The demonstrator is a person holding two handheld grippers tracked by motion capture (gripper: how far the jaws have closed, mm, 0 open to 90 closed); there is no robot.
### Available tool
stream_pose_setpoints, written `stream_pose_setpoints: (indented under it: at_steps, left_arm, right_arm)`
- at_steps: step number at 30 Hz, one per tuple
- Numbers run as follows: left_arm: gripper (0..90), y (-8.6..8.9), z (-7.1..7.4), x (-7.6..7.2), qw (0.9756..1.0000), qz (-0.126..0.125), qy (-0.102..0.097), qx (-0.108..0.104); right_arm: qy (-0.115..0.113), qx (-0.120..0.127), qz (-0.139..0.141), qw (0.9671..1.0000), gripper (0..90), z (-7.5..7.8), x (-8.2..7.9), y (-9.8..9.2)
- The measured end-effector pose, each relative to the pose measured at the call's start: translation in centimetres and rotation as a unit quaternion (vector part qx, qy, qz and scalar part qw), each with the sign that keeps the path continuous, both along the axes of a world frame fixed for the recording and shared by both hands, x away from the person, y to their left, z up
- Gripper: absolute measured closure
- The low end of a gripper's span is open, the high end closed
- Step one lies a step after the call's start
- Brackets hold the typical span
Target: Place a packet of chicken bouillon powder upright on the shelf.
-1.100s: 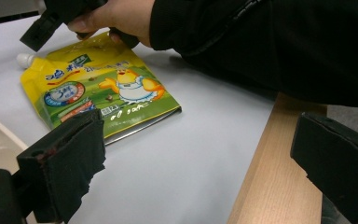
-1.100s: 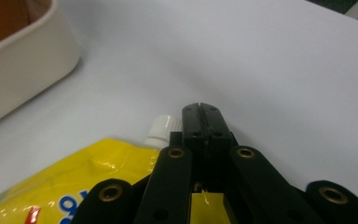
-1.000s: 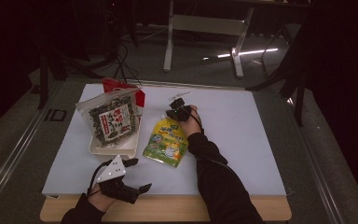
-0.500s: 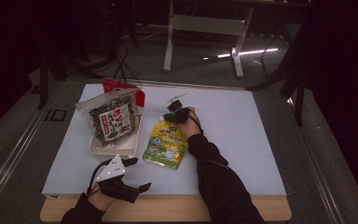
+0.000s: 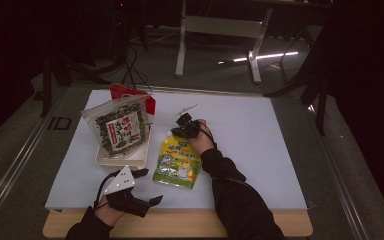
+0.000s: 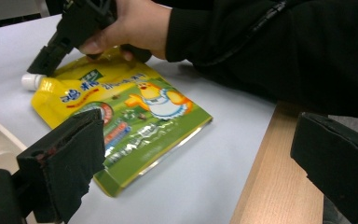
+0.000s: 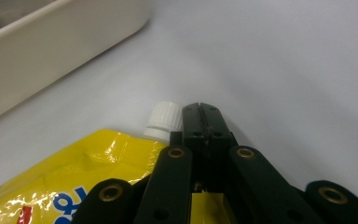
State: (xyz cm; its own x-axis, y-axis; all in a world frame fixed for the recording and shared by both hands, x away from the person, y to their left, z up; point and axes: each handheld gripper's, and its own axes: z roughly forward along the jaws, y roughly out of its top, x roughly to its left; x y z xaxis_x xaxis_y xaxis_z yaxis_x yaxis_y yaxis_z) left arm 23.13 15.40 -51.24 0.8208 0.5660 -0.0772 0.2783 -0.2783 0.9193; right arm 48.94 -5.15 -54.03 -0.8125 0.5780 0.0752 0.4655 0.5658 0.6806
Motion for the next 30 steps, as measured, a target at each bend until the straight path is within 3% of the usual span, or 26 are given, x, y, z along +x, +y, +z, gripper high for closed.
stream_pose_setpoints:
  at_steps: [14, 20, 24, 30]
  left_arm:
    - [4.1, -0.2, -0.1, 0.1, 1.0, -0.003, 0.0, 0.002]
    - [4.2, -0.4, -0.1, 0.2, 1.0, -0.007, 0.0, 0.003]
    - [4.2, -0.5, -0.1, 0.3, 1.0, -0.008, 0.0, 0.003]
    - [4.1, -0.5, -0.2, 0.5, 1.0, -0.007, -0.001, 0.006]
  right_arm:
    - [0.004, 0.002, 0.035, 0.9994, 90.0, 0.0, -3.5, 0.4]
    - [0.001, 0.003, 0.038, 0.9993, 90.0, 0.3, -4.2, 0.1]
    - [-0.007, 0.012, 0.031, 0.9994, 85.1, 1.5, -4.4, -1.0]
    - [-0.015, 0.0, 0.019, 0.9997, 72.8, 3.1, -5.3, -3.9]
